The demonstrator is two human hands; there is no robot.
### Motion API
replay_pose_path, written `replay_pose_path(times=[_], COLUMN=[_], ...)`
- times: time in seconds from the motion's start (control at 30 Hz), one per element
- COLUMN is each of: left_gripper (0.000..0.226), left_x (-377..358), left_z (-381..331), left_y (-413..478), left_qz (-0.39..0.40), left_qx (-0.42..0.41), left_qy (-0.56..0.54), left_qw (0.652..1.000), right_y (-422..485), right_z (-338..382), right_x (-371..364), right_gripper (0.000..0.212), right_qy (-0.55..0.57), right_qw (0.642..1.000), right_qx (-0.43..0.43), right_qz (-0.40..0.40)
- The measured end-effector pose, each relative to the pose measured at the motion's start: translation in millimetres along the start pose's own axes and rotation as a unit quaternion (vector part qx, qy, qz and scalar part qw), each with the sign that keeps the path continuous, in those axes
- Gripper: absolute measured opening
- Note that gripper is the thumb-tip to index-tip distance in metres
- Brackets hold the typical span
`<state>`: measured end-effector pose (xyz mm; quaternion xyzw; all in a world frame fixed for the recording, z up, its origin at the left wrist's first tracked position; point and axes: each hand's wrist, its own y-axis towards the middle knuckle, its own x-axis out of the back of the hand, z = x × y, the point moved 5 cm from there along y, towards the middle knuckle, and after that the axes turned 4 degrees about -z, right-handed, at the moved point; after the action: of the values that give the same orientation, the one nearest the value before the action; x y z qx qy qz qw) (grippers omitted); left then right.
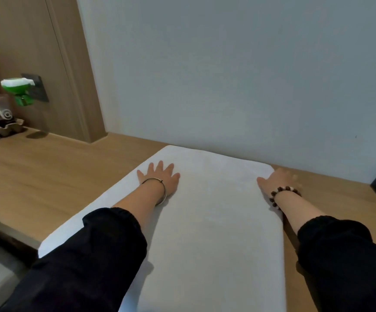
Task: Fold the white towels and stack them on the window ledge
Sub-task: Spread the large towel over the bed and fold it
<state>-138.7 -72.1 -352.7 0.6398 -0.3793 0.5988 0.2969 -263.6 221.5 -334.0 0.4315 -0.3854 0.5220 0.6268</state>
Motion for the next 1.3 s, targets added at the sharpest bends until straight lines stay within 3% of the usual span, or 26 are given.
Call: replay_pose_path(times=[0.2, 0.3, 0.33, 0.43, 0.53, 0.63, 0.7, 0.77, 0.87, 0.93, 1.0, 1.17, 1.3], left_gripper=[0.058, 0.06, 0.059, 0.06, 0.062, 0.054, 0.037, 0.015, 0.008, 0.006, 0.009, 0.016, 0.018], left_x=[13, 29, 33, 42, 52, 64, 76, 103, 151, 176, 186, 168, 140], left_z=[10, 14, 14, 13, 19, 24, 30, 34, 35, 35, 40, 65, 72], left_y=[52, 74, 81, 95, 96, 95, 101, 102, 92, 80, 72, 35, -14], left_qz=[-0.019, -0.069, -0.076, -0.019, 0.043, 0.013, -0.064, -0.185, -0.323, -0.367, -0.371, -0.333, -0.304], left_qx=[0.099, 0.129, 0.132, 0.133, 0.153, 0.13, 0.117, 0.098, 0.077, 0.055, 0.027, 0.024, -0.02], left_qy=[-0.03, -0.041, -0.065, -0.108, -0.118, -0.158, -0.233, -0.328, -0.436, -0.481, -0.48, -0.422, -0.469], left_qw=[0.994, 0.988, 0.986, 0.985, 0.98, 0.979, 0.963, 0.921, 0.837, 0.794, 0.795, 0.843, 0.829], right_y=[23, 35, 41, 46, 51, 55, 62, 73, 81, 80, 79, 56, 16], right_z=[9, 14, 14, 21, 26, 32, 43, 64, 102, 116, 118, 97, 56], right_x=[1, 4, 3, 9, 17, 26, 37, 61, 114, 142, 154, 149, 138], right_gripper=[0.034, 0.015, 0.021, 0.018, 0.03, 0.033, 0.03, 0.028, 0.016, 0.006, 0.007, 0.011, 0.007], right_qy=[0.158, 0.133, 0.128, 0.096, 0.027, 0.039, 0.131, 0.244, 0.295, 0.339, 0.359, 0.336, 0.398], right_qw=[0.98, 0.984, 0.984, 0.984, 0.985, 0.992, 0.989, 0.969, 0.936, 0.907, 0.895, 0.909, 0.887], right_qx=[-0.072, -0.053, -0.054, -0.021, 0.019, 0.024, -0.005, -0.007, 0.099, 0.137, 0.142, 0.156, 0.147], right_qz=[0.097, 0.108, 0.112, 0.148, 0.168, 0.121, 0.068, -0.029, -0.164, -0.208, -0.224, -0.19, -0.181])
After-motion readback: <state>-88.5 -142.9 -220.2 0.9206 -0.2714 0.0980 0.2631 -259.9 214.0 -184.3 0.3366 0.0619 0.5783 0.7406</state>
